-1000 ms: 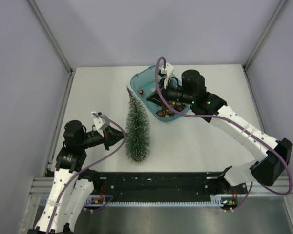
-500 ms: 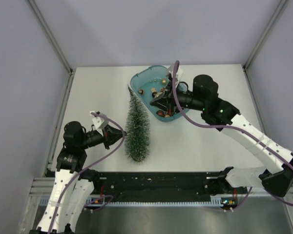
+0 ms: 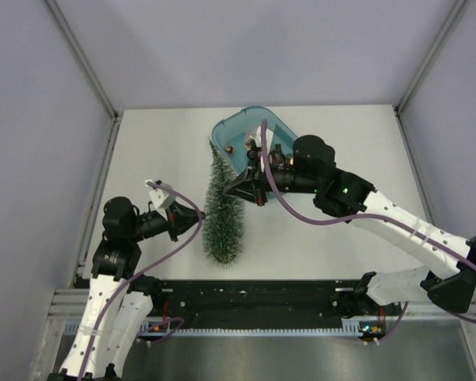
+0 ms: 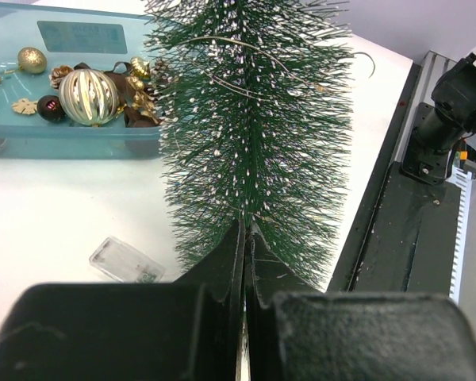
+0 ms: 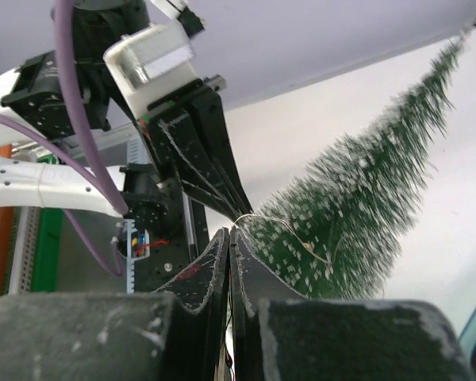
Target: Decorate the small christmas tree
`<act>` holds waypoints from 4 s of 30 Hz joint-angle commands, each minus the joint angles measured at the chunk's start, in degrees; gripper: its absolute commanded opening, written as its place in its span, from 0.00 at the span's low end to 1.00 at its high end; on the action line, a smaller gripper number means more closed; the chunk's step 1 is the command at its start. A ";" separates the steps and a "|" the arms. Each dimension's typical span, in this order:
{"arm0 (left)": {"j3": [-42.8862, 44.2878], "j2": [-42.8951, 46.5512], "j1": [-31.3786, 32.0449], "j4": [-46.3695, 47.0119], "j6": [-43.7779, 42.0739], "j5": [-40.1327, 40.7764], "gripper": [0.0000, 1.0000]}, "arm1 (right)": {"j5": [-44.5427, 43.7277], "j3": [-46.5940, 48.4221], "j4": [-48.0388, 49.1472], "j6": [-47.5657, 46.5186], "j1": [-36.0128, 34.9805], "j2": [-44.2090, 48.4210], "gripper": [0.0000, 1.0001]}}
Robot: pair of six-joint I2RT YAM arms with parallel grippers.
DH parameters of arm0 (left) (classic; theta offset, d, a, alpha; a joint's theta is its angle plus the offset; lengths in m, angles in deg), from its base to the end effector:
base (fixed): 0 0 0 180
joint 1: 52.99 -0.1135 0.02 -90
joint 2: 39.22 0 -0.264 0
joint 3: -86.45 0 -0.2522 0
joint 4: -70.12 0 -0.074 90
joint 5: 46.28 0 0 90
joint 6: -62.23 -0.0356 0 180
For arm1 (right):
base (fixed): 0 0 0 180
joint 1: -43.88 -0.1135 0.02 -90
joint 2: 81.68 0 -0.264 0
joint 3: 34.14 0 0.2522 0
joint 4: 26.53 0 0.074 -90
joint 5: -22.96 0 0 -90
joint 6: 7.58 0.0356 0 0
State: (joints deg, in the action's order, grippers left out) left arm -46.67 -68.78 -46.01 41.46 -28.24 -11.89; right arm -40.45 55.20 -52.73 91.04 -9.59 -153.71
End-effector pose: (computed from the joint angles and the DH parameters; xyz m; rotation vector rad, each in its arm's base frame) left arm 0.1189 -0.0442 0.3003 0.8072 1.5778 -0.9323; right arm 0.1562 0.2376 0.4233 -1.0382 1.5476 1.1759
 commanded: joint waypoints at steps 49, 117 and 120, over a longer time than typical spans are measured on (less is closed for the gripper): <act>13.98 -0.41 -1.62 -12.44 -3.83 7.71 0.77 | -24.22 -28.18 5.22 11.67 -5.76 13.85 0.76; 4.32 -3.49 -1.18 -0.14 -4.81 13.24 0.00 | -39.33 -25.29 31.09 9.04 -0.41 -9.11 0.16; 4.14 -3.66 -1.36 1.88 -3.84 16.76 0.00 | -39.34 -26.35 27.75 9.31 2.40 -5.41 0.35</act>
State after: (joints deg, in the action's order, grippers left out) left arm -42.38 -73.06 -46.95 41.02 -31.58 -1.32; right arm -78.29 29.60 -22.35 100.02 -10.73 -165.51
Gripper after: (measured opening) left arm 0.012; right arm 0.268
